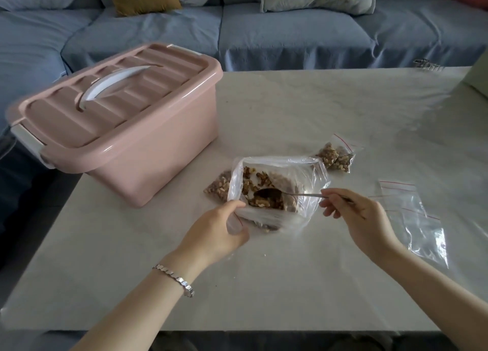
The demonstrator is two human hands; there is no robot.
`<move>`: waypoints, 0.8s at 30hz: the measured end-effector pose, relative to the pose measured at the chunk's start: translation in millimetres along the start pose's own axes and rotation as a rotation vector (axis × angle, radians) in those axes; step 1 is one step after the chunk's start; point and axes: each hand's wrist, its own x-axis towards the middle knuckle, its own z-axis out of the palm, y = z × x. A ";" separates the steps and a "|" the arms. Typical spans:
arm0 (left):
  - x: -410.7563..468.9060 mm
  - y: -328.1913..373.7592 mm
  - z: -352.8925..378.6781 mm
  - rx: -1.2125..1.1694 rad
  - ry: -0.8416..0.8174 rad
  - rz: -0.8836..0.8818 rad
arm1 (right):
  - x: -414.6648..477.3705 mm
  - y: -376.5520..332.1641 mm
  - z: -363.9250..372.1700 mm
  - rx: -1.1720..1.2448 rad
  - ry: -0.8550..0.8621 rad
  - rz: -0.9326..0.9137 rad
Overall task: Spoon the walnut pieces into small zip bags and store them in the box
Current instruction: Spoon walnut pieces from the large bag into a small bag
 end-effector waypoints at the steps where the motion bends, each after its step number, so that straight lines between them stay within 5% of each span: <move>1: 0.1 -0.2 2.1 -0.001 -0.011 0.009 | -2.2 1.3 -1.2 0.047 0.052 0.024; 17: -4.4 -7.1 13.6 -0.112 0.006 0.032 | -27.6 -3.0 17.9 -0.112 0.123 0.011; 24: -1.8 -6.2 20.7 -0.224 -0.020 -0.009 | -31.4 3.1 19.6 -0.269 0.120 -0.171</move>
